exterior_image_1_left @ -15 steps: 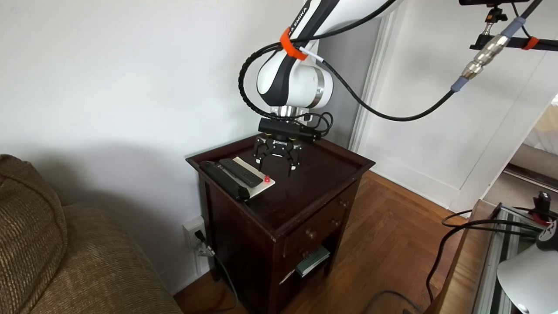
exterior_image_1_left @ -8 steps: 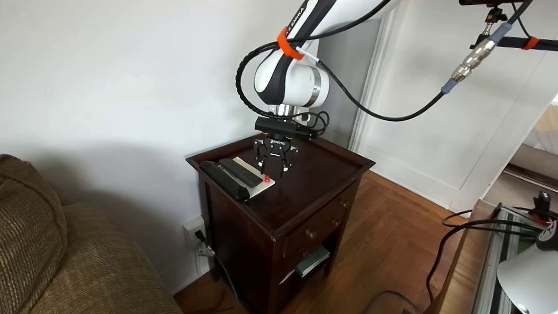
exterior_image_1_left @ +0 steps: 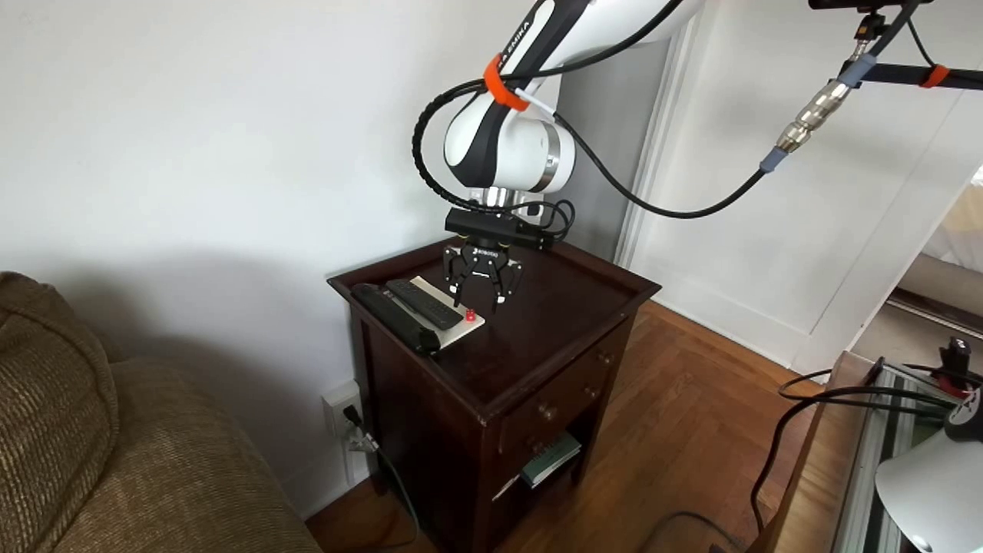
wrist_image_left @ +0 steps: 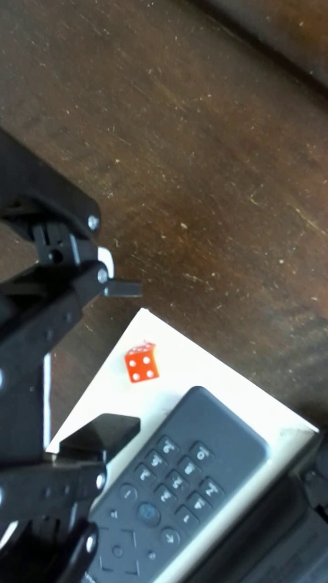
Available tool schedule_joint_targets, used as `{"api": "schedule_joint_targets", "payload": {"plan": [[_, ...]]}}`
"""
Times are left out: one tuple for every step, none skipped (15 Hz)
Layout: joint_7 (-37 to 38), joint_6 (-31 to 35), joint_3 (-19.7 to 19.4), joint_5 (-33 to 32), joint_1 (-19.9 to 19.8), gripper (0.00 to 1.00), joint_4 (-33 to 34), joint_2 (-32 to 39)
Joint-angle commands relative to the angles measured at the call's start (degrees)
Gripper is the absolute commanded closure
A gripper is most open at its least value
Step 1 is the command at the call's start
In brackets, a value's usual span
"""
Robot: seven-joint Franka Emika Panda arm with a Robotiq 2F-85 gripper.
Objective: Move the orange object to the right
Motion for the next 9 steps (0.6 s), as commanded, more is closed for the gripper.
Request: {"api": "schedule_joint_targets", "payload": {"plan": [[0.06,-1.86,0.12,1.77,-0.25,0.31,2.49,2.01],[0.09,-2.01,0.16,1.83,-0.24,0.34,2.80,2.26],[0.03,-2.19,0.20,1.90,-0.29,0.37,3.12,2.47],[0.03,-2.39,0.24,2.01,-0.34,0.44,3.45,2.74],[0.05,-2.60,0.28,2.11,-0.36,0.46,3.77,2.96],[0.11,-2.91,0.24,2.11,-0.33,0.59,4.06,3.17],[0.20,-3.18,0.25,2.19,-0.31,0.64,4.37,3.39],[0.22,-3.36,0.28,2.24,-0.31,0.63,4.75,3.62],[0.26,-3.44,0.29,2.27,-0.30,0.70,5.14,3.92]]}}
